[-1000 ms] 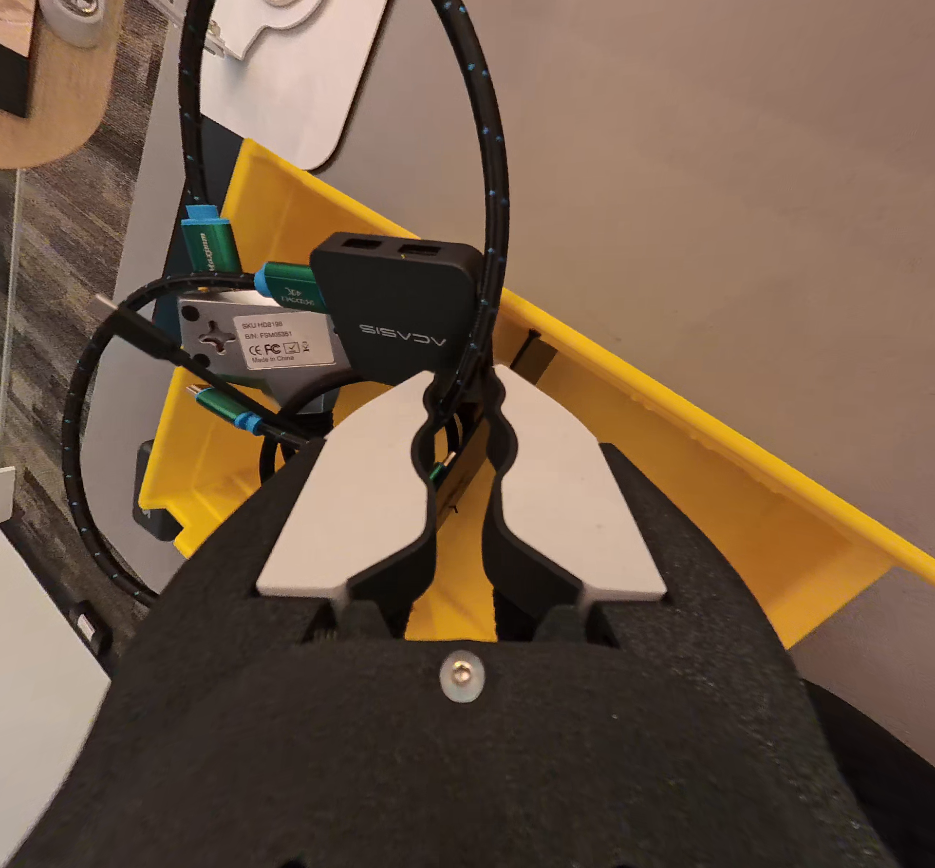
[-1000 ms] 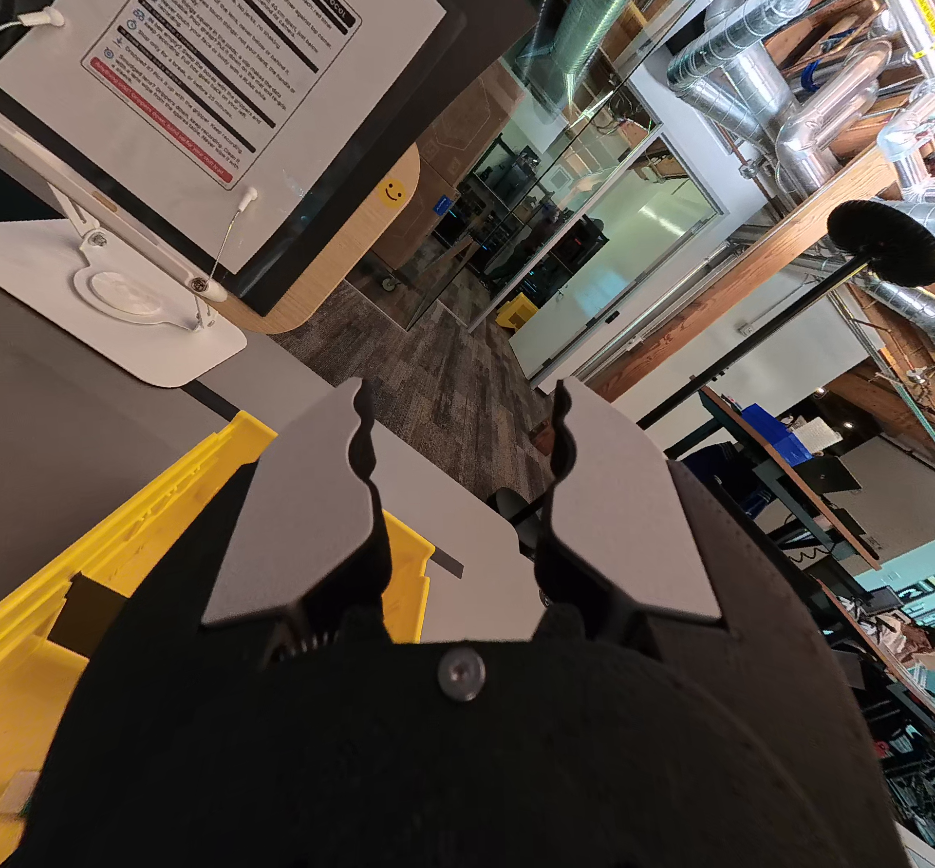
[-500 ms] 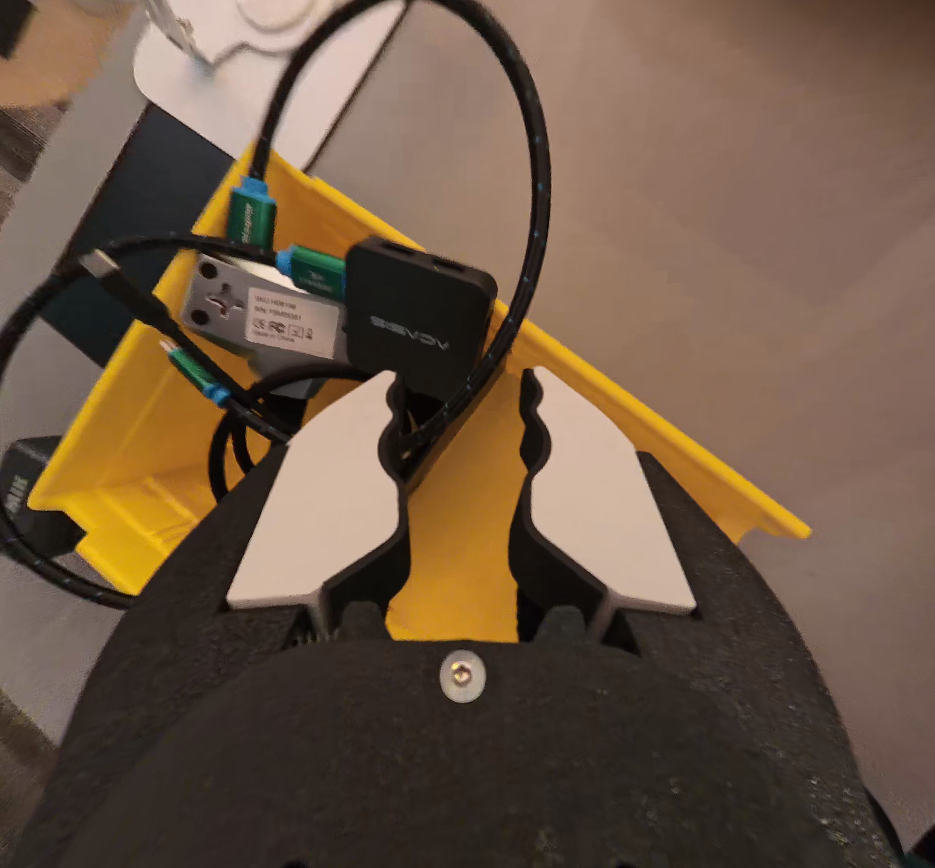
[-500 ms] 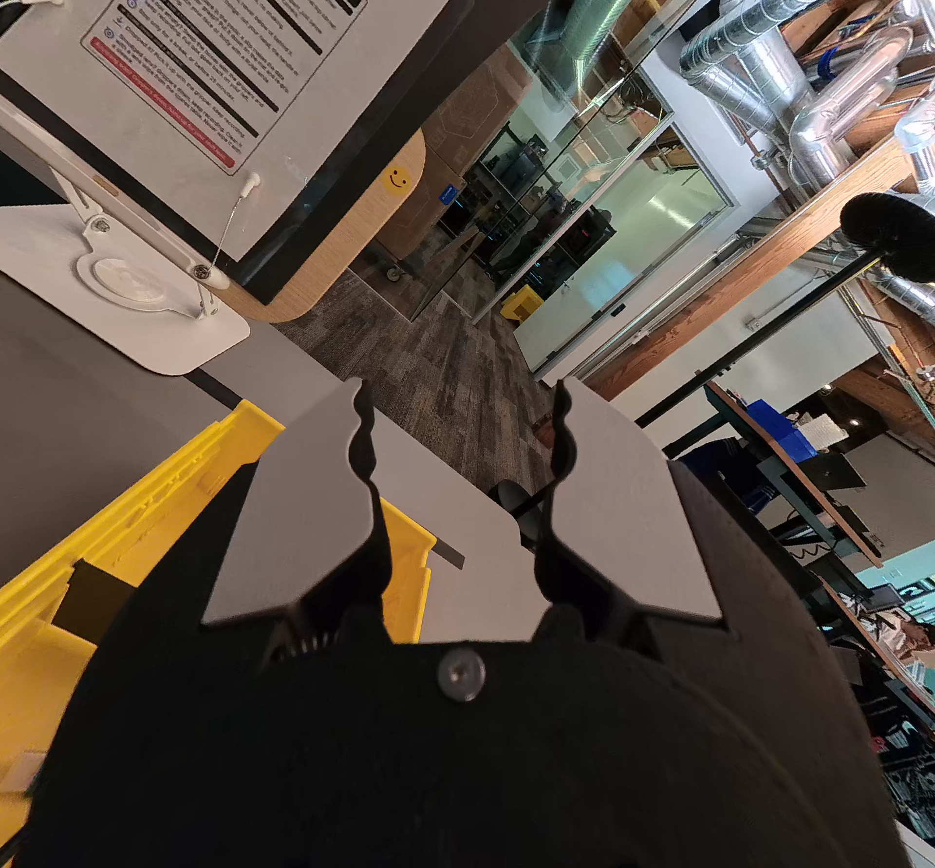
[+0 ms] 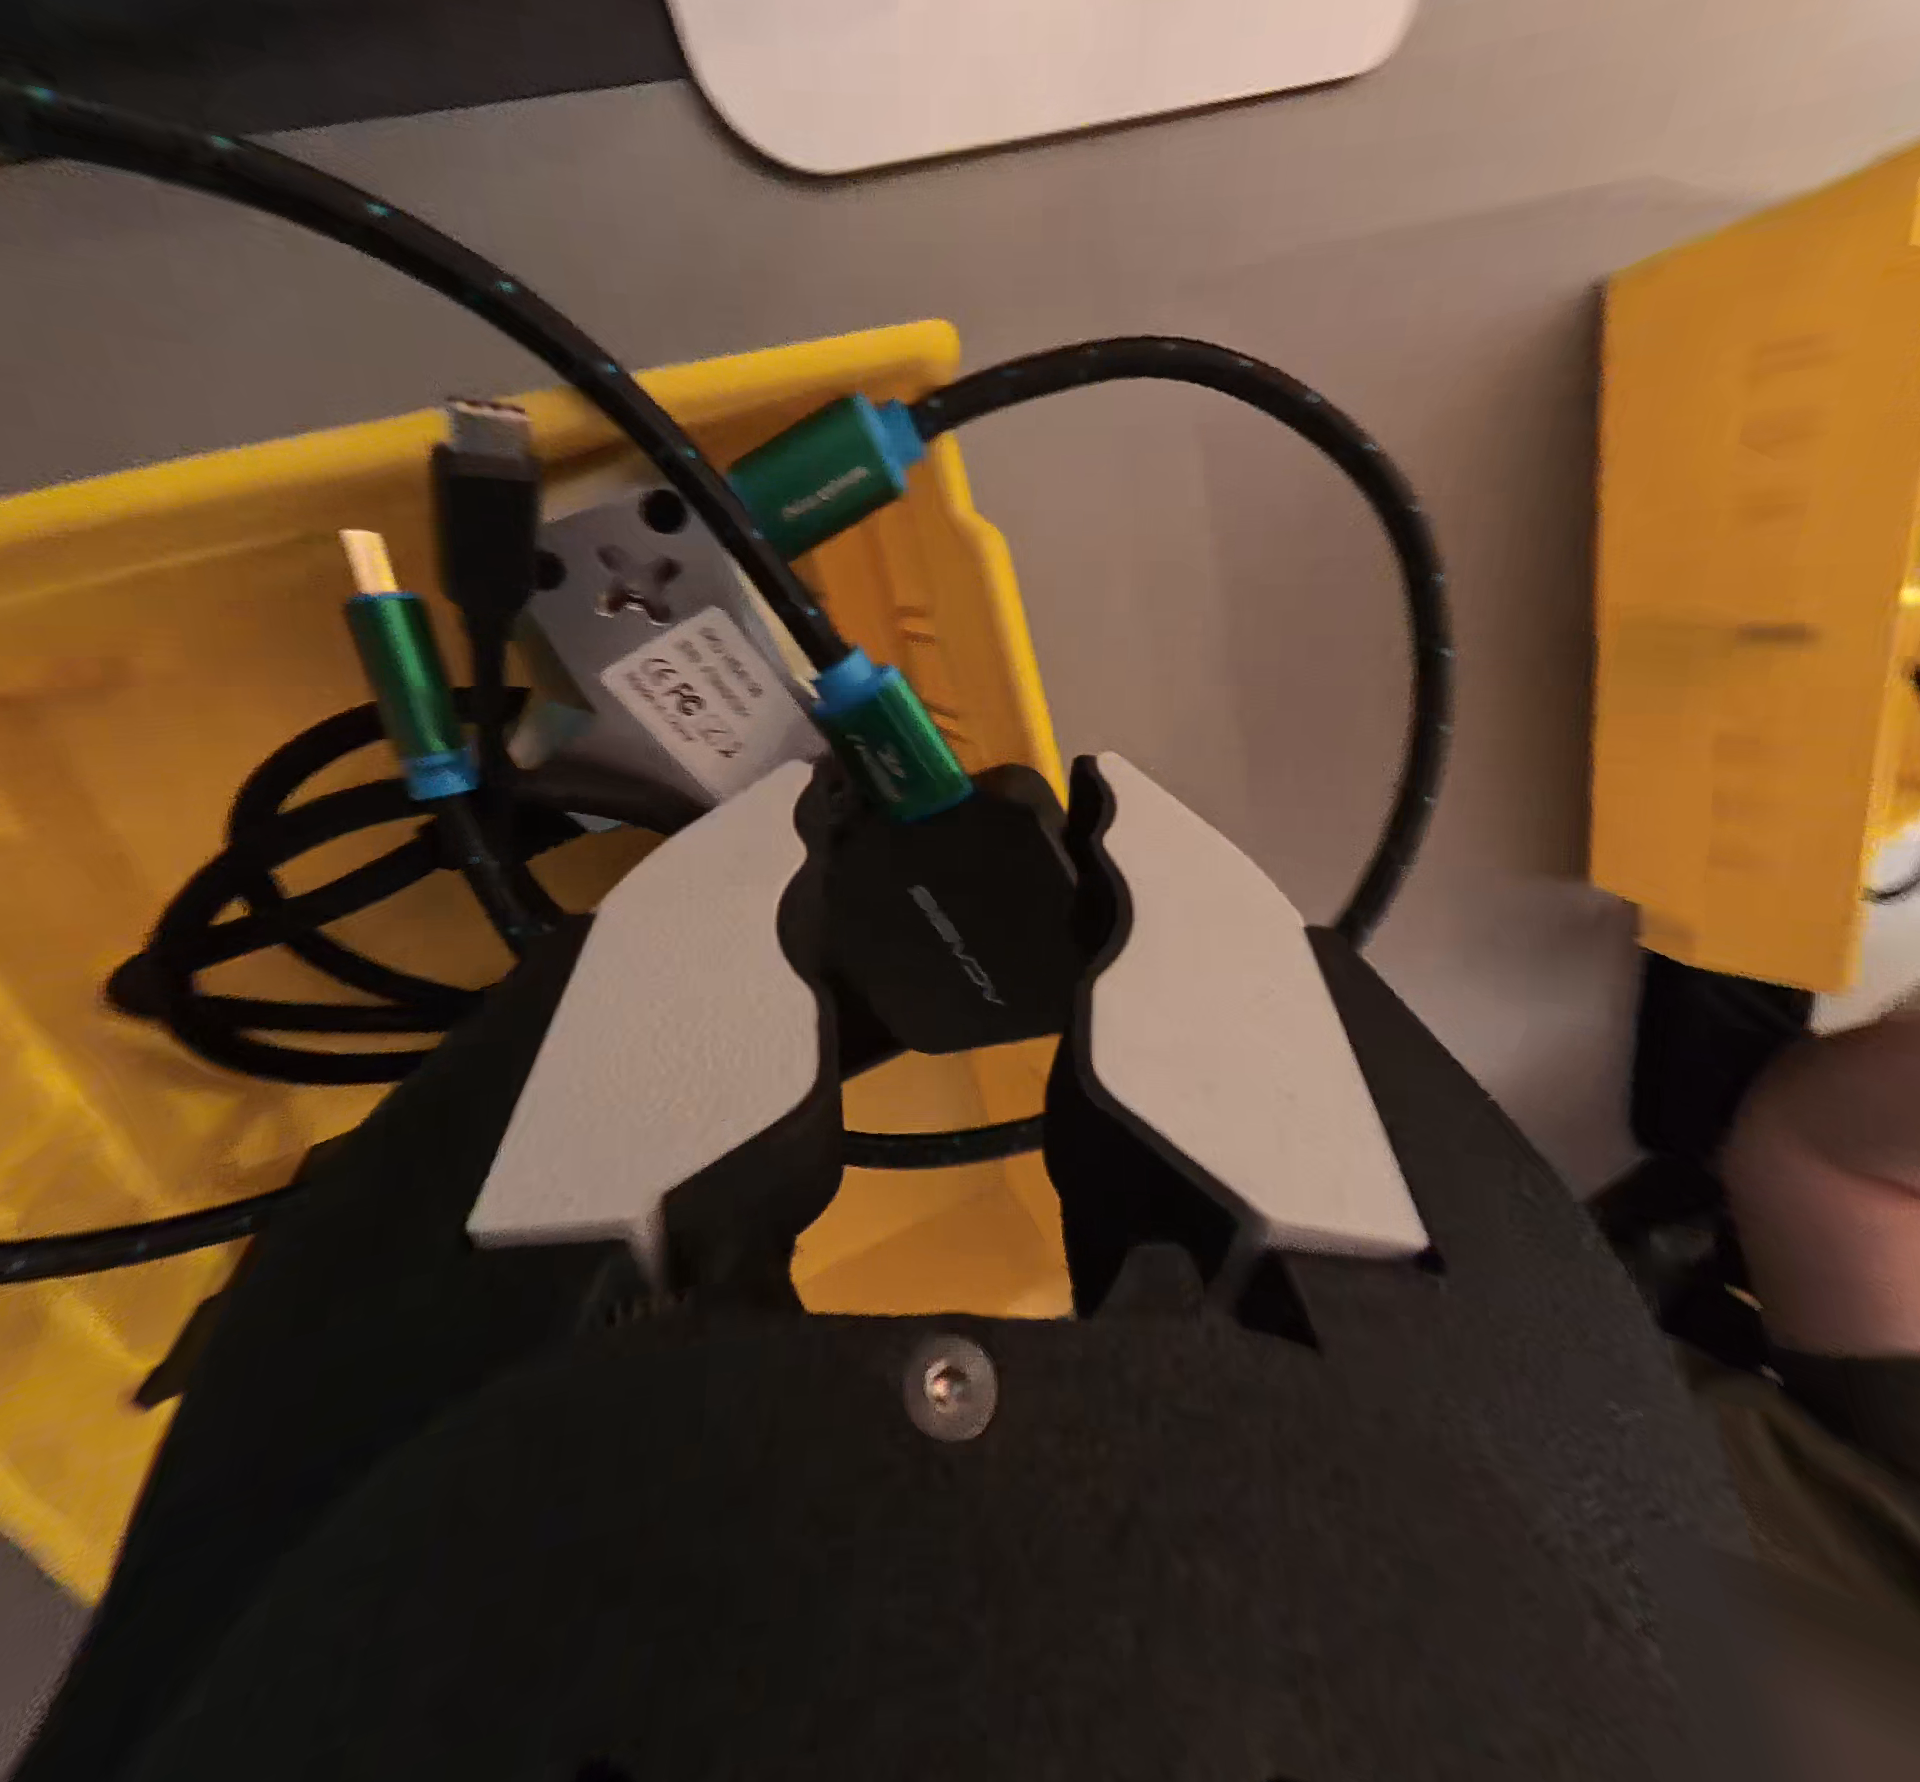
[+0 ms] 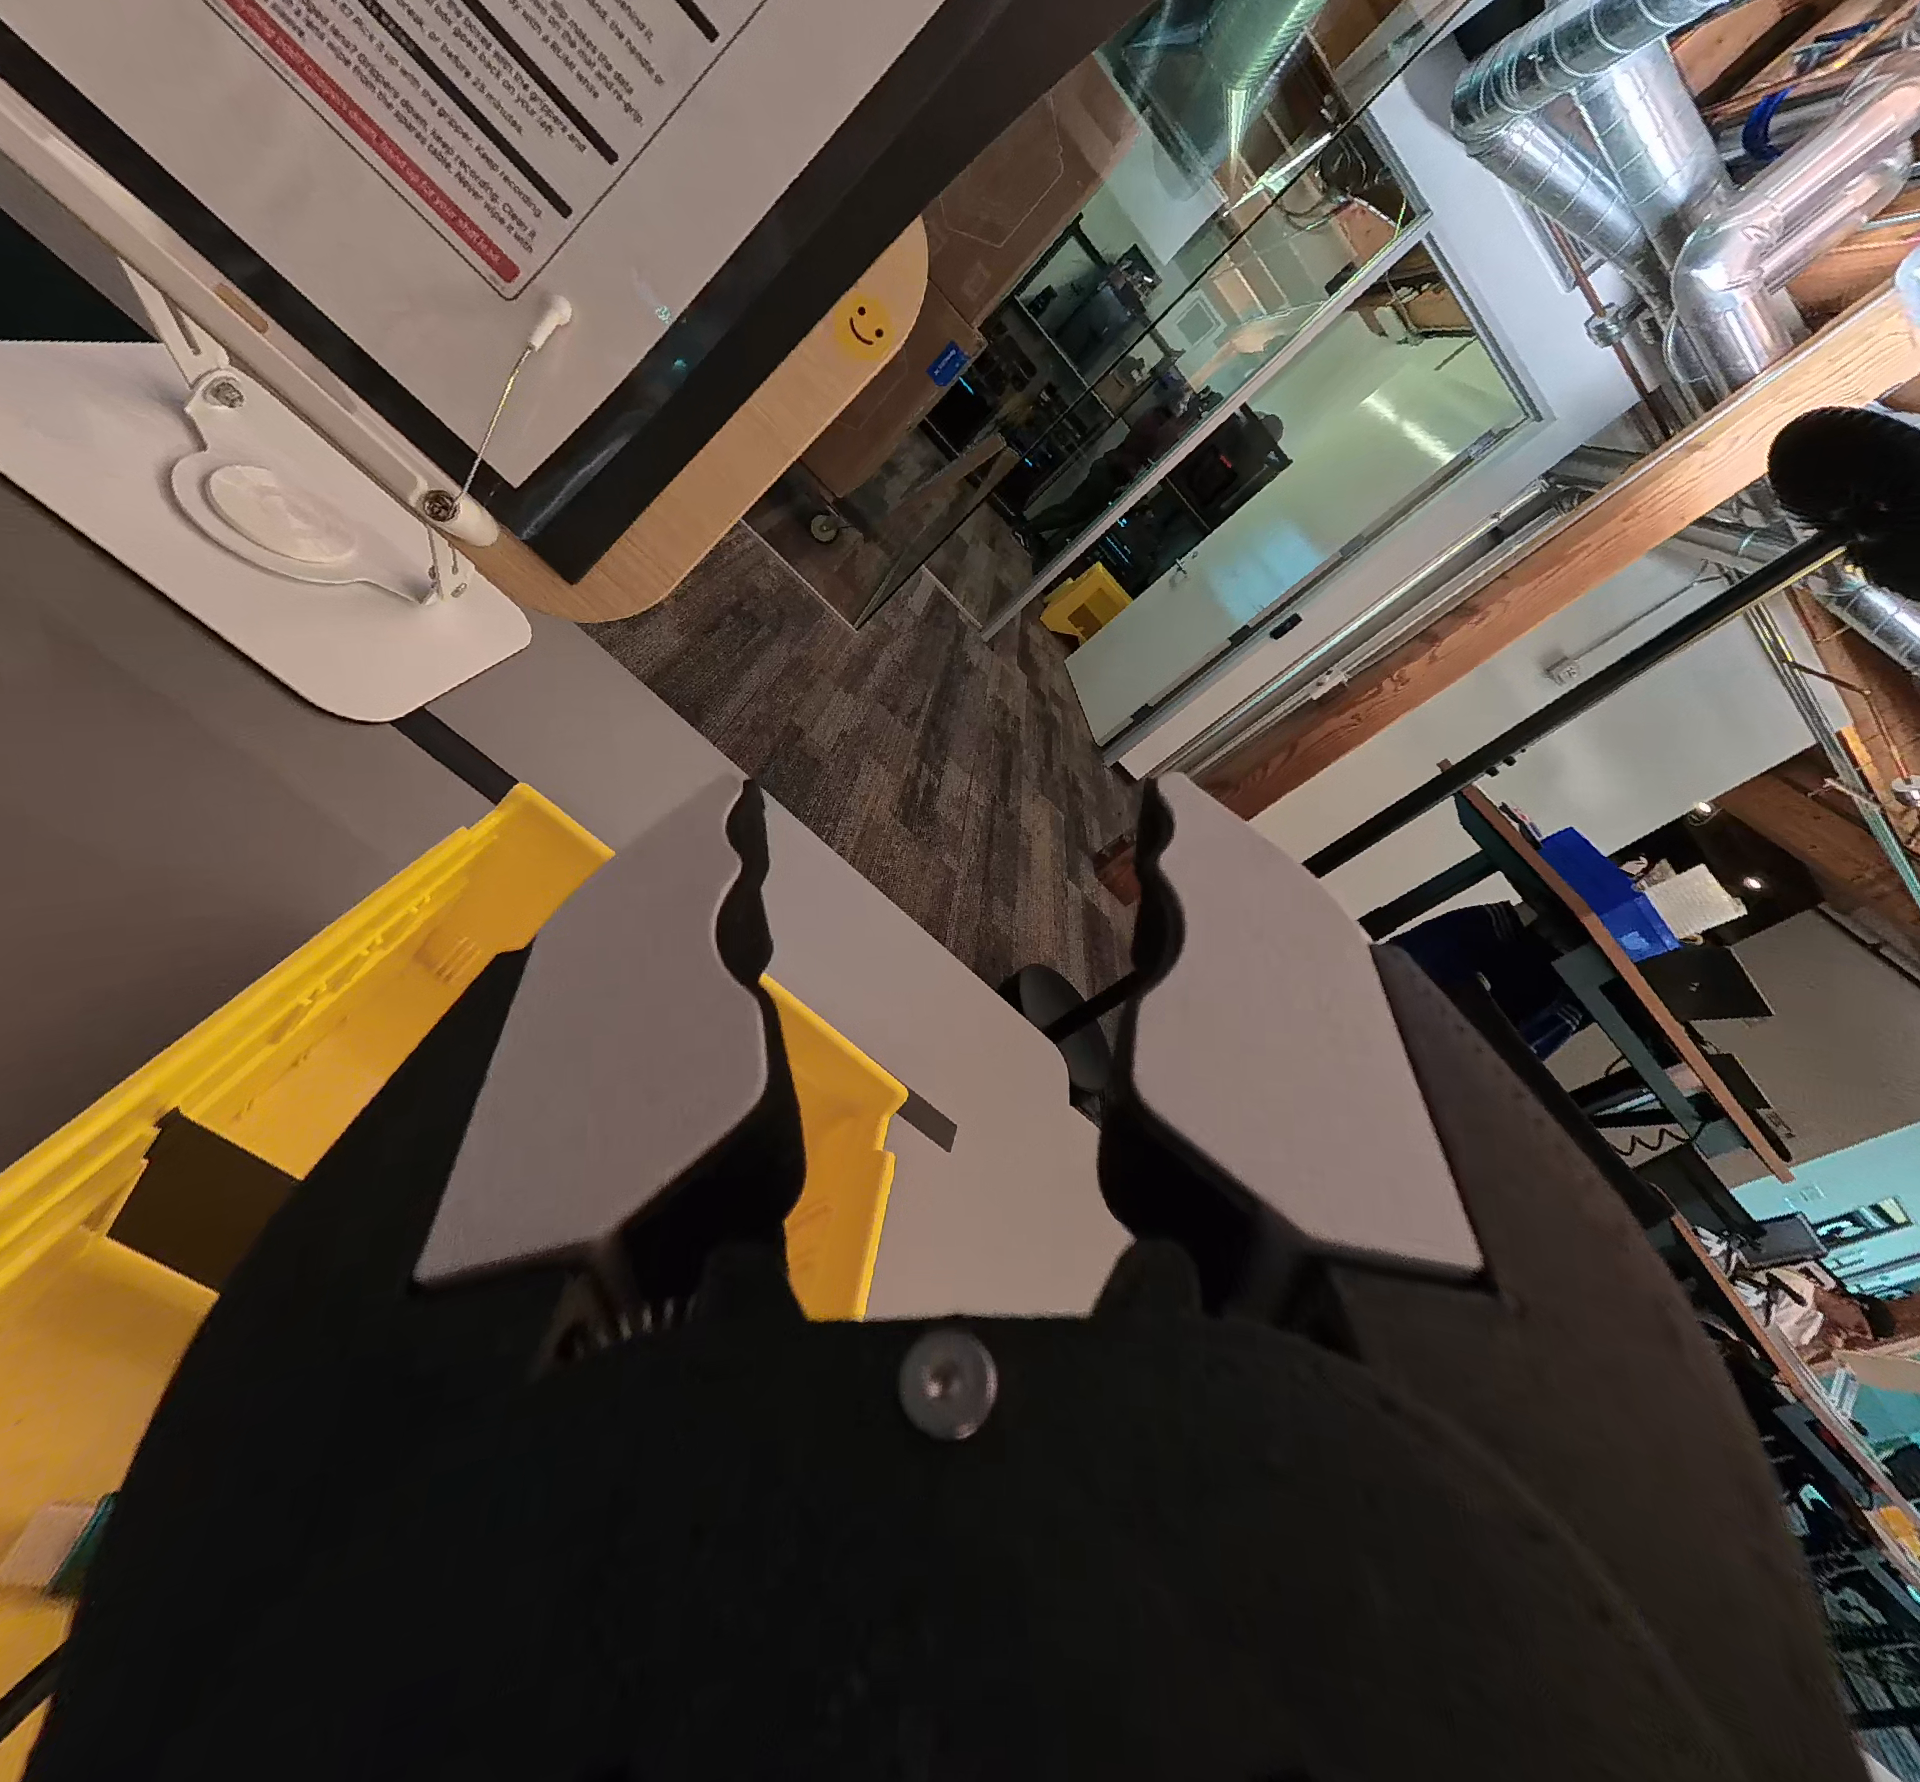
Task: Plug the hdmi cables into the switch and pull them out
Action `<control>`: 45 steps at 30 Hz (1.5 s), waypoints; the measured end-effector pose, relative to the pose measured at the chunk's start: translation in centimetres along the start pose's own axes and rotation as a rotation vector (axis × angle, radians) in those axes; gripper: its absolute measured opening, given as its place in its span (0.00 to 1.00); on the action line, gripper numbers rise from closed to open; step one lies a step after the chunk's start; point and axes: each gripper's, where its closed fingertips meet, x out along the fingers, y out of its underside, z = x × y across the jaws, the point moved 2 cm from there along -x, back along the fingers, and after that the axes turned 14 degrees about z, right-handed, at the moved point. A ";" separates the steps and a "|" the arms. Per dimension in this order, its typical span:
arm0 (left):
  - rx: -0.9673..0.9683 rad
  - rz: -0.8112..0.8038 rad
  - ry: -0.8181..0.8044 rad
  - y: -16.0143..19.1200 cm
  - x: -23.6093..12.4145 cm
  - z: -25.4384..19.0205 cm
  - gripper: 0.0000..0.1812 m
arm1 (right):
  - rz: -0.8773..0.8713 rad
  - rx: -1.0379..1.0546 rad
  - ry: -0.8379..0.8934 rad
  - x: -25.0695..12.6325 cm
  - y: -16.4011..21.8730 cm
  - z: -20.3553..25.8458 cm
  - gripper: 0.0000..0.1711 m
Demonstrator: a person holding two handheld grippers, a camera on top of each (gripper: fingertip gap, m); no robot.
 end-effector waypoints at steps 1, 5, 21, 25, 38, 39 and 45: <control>-0.002 0.007 -0.043 -0.2 0.1 0.4 0.23 | 0.001 0.000 0.000 0.0 0.0 0.0 0.40; 0.008 0.068 -0.138 -0.5 1.3 1.1 0.25 | -0.005 0.010 -0.004 -0.1 0.1 -0.3 0.40; 0.136 -0.030 -0.190 0.5 -2.4 -1.2 0.14 | -0.004 0.004 -0.018 -0.1 0.2 -0.4 0.39; 0.126 -0.139 -0.185 1.1 -4.7 -0.9 0.14 | -0.006 -0.003 -0.019 -0.1 0.0 -0.1 0.39; -0.011 -0.135 0.010 3.1 -3.6 -0.2 0.23 | -0.001 -0.033 -0.020 -0.1 -0.3 0.7 0.39; -0.029 -0.115 0.041 2.9 -3.2 -0.6 0.24 | -0.001 -0.034 -0.020 0.0 -0.3 0.8 0.39; -0.079 0.030 -0.054 1.6 -1.1 -2.1 0.29 | 0.016 -0.060 -0.030 0.4 -0.3 1.6 0.40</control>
